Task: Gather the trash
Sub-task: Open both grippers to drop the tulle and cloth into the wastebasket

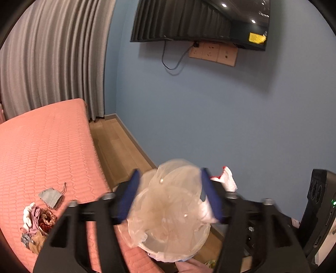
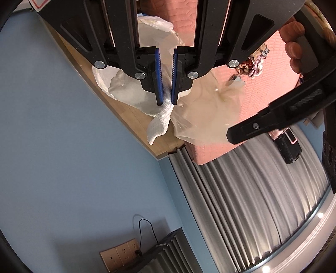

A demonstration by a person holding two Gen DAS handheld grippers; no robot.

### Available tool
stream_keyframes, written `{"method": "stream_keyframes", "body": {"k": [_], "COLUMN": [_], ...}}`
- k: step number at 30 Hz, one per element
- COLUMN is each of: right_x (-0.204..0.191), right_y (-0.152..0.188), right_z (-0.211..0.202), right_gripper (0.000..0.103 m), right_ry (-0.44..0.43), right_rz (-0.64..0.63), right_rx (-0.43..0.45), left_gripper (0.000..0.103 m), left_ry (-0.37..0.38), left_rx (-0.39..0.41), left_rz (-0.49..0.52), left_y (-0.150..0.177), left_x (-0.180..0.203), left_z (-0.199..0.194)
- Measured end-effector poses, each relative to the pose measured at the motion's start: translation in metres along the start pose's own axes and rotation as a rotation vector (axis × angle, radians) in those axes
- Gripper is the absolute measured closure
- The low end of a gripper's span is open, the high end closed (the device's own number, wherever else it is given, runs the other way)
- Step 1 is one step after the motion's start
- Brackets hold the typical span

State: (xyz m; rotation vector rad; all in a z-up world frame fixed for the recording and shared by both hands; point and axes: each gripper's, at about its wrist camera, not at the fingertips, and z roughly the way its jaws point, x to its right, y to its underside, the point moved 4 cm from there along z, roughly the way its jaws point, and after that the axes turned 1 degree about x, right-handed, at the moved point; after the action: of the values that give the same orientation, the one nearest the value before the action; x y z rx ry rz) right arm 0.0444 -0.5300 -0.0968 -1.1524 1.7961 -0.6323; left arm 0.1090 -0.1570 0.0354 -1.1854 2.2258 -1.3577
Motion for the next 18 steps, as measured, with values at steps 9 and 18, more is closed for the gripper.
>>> {"method": "stream_keyframes", "body": {"k": [9, 18], "right_x": [0.005, -0.003], "right_y": [0.003, 0.006], "right_z": [0.008, 0.008], "right_gripper": [0.086, 0.084], "right_ry": [0.005, -0.012], "right_rz": [0.011, -0.008], "right_rx": [0.0, -0.008], "left_gripper": [0.034, 0.034], "left_ry": [-0.034, -0.063], "left_rx": [-0.012, -0.028], "left_rz": [-0.01, -0.043], "left_y": [0.002, 0.012], "left_x": [-0.008, -0.024], "left_z": [0.004, 0.0]}}
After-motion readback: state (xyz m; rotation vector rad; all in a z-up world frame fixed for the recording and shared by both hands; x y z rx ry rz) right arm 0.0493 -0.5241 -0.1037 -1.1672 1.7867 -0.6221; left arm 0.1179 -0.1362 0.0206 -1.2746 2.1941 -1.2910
